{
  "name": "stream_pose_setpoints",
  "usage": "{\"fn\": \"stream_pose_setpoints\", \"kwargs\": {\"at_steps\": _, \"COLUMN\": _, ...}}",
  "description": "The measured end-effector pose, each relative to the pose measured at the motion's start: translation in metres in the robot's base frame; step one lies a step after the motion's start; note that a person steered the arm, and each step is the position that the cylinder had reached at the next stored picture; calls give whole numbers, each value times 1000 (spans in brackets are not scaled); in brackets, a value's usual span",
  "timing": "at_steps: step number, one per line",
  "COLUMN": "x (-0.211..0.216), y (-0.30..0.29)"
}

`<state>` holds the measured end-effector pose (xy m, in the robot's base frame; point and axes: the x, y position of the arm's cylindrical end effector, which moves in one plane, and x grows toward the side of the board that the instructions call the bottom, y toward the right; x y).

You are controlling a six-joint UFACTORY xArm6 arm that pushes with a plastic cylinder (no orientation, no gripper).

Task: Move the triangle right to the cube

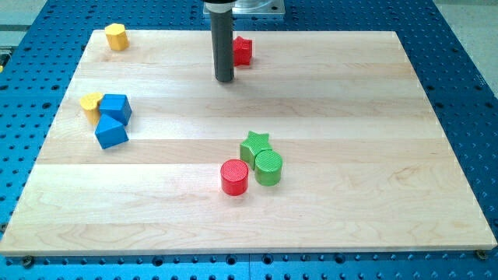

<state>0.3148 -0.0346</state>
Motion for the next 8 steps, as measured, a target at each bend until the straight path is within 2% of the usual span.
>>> {"fn": "stream_pose_setpoints", "kwargs": {"at_steps": 1, "x": -34, "y": 19}}
{"fn": "stream_pose_setpoints", "kwargs": {"at_steps": 2, "x": -46, "y": 27}}
{"fn": "stream_pose_setpoints", "kwargs": {"at_steps": 3, "x": 48, "y": 10}}
{"fn": "stream_pose_setpoints", "kwargs": {"at_steps": 5, "x": 184, "y": -133}}
{"fn": "stream_pose_setpoints", "kwargs": {"at_steps": 6, "x": 195, "y": -194}}
{"fn": "stream_pose_setpoints", "kwargs": {"at_steps": 8, "x": 159, "y": -189}}
